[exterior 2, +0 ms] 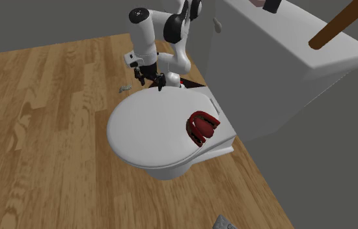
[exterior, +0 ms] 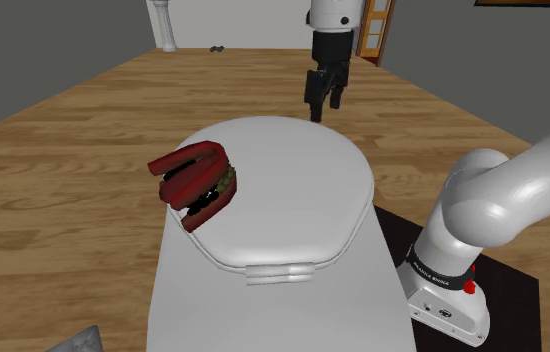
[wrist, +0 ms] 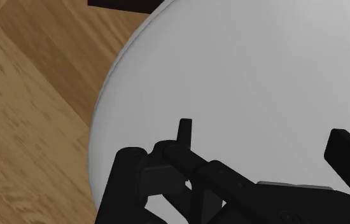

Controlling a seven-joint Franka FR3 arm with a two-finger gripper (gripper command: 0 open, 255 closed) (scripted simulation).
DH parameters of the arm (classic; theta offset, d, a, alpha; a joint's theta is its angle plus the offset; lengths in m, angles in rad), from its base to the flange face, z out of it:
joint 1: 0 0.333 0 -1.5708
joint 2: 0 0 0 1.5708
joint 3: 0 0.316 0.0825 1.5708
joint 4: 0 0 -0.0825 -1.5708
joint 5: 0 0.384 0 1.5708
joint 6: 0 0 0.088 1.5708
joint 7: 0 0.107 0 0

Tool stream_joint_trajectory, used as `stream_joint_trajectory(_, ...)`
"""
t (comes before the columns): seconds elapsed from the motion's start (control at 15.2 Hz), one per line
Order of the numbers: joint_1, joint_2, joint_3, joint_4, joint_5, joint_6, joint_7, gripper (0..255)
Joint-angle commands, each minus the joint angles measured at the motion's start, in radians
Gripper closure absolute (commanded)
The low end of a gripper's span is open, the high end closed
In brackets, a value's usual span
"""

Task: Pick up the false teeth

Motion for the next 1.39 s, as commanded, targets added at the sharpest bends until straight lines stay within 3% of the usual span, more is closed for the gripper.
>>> stream_joint_trajectory(0.0,0.015,0.030,0.019,0.017,0.054,0.003,0.040,0)
stream_joint_trajectory(0.86,0.094,0.316,0.130,0.225,0.352,0.089,0.266,0)
stream_joint_trajectory(1.19,0.120,0.442,0.165,0.341,0.443,0.127,0.342,0)
stream_joint_trajectory(1.32,0.121,0.443,0.167,0.330,0.446,0.140,0.338,0)
